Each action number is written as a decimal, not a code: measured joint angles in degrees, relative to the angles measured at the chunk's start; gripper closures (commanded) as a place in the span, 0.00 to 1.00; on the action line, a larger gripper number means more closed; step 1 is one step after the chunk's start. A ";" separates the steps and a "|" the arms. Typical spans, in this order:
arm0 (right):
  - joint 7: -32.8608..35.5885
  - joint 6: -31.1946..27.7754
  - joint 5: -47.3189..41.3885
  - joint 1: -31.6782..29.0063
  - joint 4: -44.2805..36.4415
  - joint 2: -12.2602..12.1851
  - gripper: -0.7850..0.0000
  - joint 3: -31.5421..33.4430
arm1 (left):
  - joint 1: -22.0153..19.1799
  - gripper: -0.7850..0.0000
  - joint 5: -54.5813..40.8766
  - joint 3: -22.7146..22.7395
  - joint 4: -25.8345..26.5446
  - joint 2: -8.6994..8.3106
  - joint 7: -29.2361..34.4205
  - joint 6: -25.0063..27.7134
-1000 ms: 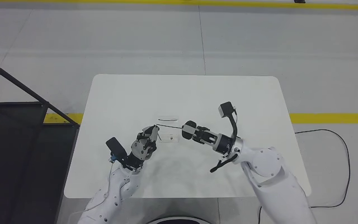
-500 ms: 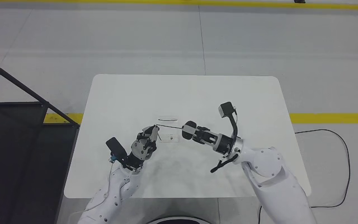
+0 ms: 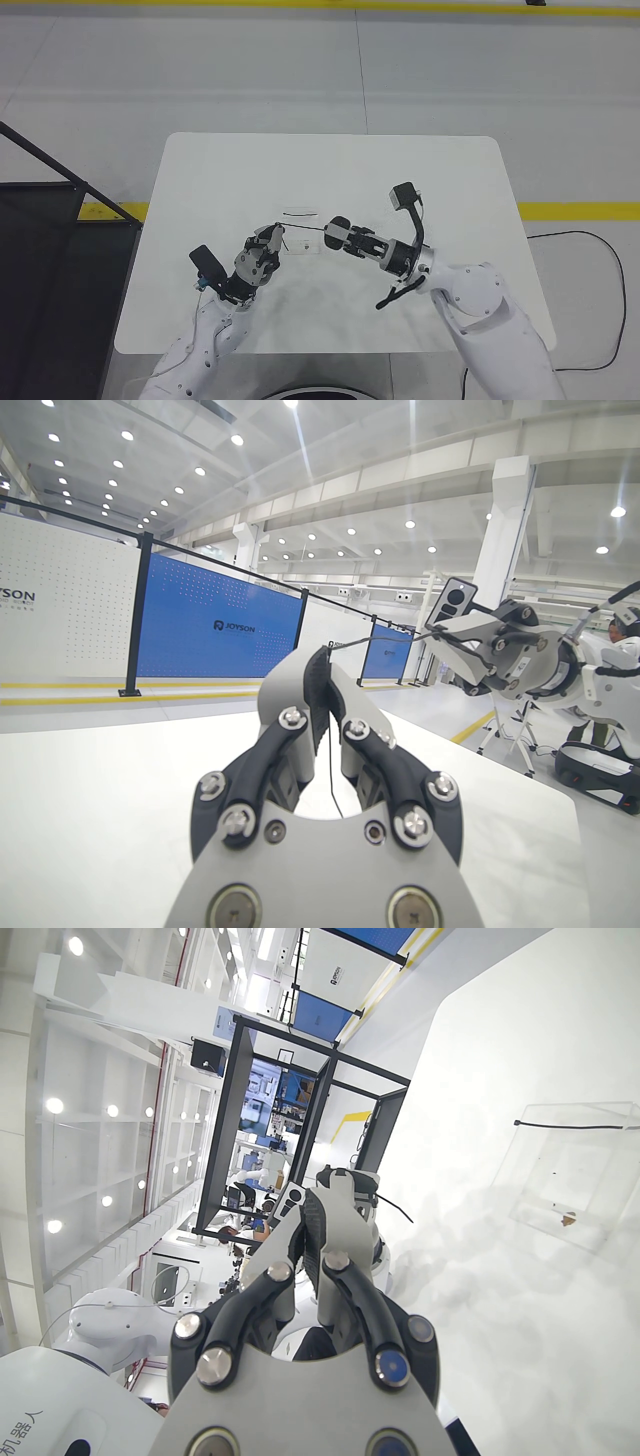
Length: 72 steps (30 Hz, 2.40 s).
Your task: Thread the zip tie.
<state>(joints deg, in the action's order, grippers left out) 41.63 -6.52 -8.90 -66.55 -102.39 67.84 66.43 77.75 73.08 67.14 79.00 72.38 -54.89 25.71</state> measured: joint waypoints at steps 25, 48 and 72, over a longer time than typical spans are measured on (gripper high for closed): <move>-0.02 -1.61 0.79 -1.66 -1.34 -0.35 1.00 0.52 | 0.00 1.00 0.00 0.00 0.00 0.00 0.00 0.00; 0.32 0.13 0.38 0.02 -0.27 -0.29 1.00 -0.11 | 0.00 1.00 0.00 0.00 0.00 0.00 0.00 0.00; 0.15 0.47 0.07 0.21 -0.12 -0.35 1.00 -0.12 | 0.00 1.00 0.00 0.00 0.00 0.00 0.00 0.00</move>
<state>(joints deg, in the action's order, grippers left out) 41.78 -6.05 -8.83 -66.34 -102.51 67.49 66.31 77.75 73.08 67.14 79.00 72.38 -54.89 25.71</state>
